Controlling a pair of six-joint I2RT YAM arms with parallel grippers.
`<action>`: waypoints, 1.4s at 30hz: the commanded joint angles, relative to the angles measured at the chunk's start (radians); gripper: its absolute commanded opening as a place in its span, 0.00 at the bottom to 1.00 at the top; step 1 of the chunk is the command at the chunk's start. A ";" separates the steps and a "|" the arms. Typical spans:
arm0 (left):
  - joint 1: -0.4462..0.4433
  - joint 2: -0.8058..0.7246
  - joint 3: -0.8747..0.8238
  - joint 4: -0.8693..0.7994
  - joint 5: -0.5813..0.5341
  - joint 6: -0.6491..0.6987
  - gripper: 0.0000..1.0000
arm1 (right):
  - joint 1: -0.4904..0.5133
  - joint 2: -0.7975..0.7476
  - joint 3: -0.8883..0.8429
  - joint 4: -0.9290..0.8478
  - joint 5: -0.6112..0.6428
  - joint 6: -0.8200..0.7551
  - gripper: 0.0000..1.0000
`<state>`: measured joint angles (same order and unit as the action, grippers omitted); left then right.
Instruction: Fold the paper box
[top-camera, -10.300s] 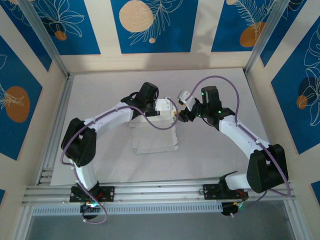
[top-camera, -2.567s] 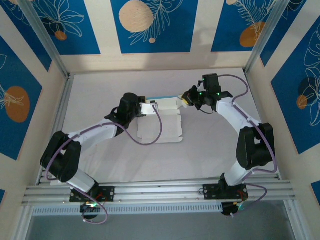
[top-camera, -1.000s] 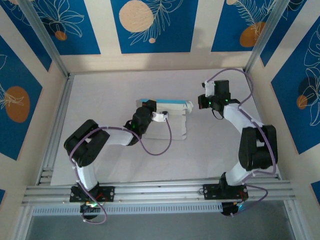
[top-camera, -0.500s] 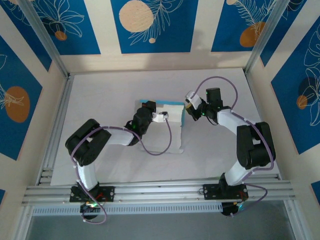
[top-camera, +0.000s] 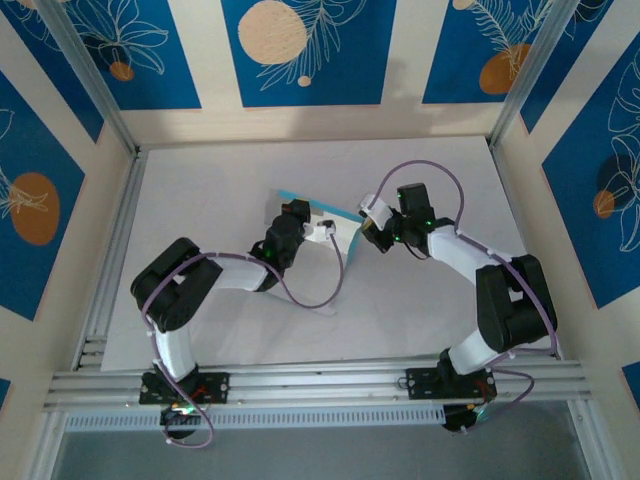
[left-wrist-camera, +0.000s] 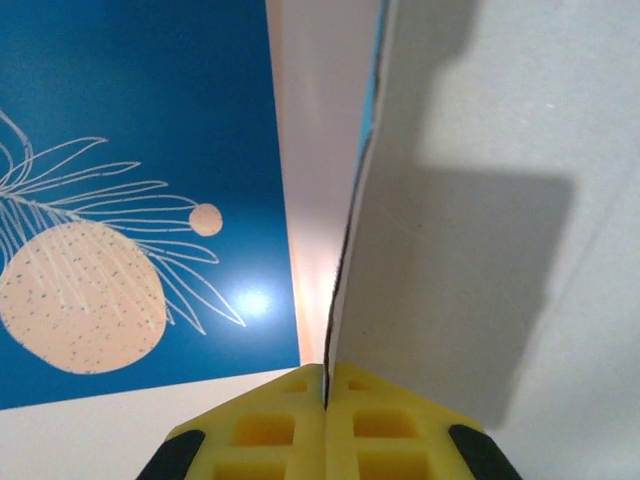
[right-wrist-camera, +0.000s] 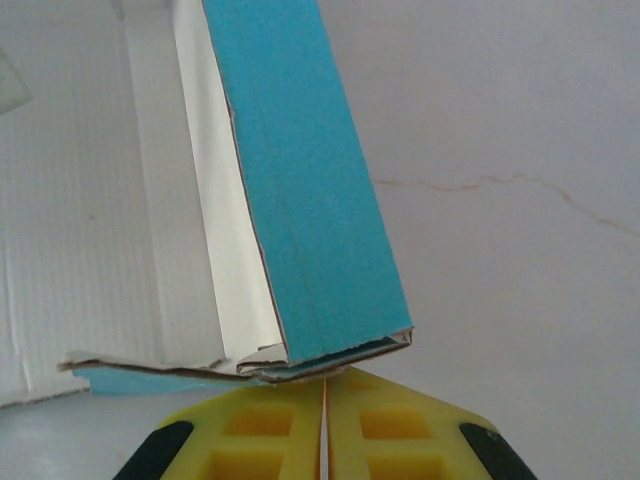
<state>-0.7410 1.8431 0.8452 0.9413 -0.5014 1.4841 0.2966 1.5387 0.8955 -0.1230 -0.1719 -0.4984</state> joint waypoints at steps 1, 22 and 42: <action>-0.022 0.022 0.022 0.110 0.003 -0.002 0.00 | 0.053 -0.005 0.024 -0.083 -0.021 0.074 0.14; -0.026 0.026 -0.036 0.207 0.003 -0.078 0.00 | 0.072 0.031 0.057 -0.011 0.123 0.426 0.22; -0.038 -0.002 -0.051 0.037 0.008 -0.122 0.00 | 0.066 0.190 0.151 0.233 0.325 0.240 0.28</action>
<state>-0.7559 1.8671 0.7944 1.0557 -0.5331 1.4109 0.3763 1.7050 1.0065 -0.0017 0.1589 -0.1917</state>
